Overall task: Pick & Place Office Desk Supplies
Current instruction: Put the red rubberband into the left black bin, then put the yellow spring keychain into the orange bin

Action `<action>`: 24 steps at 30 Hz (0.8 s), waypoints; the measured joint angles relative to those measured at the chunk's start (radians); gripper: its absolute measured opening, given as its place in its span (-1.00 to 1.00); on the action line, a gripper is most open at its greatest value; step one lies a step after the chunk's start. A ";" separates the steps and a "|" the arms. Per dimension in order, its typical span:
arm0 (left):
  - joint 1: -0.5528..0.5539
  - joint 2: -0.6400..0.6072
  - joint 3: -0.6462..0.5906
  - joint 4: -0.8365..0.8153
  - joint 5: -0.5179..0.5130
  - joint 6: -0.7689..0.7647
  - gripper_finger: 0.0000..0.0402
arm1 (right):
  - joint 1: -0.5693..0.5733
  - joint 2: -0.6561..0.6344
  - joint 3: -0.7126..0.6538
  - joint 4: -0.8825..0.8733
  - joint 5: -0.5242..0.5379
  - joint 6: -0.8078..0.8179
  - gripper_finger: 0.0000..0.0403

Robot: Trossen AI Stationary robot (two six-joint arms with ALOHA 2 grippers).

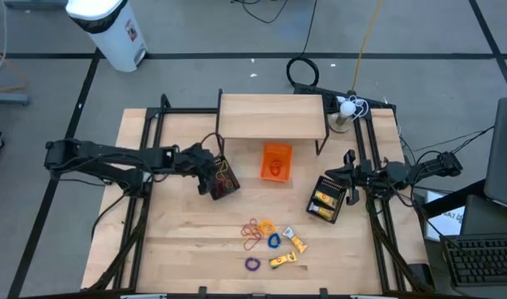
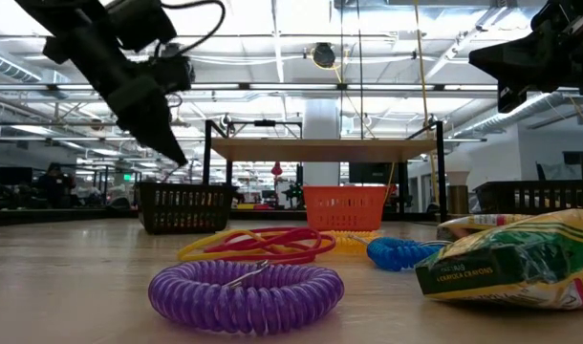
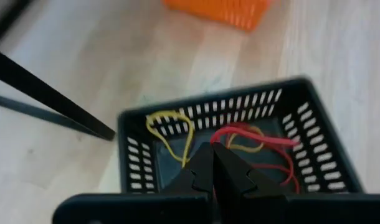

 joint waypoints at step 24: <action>0.007 -0.357 0.024 -0.072 0.088 0.042 0.34 | 0.000 0.000 0.000 0.000 0.000 0.002 -1.00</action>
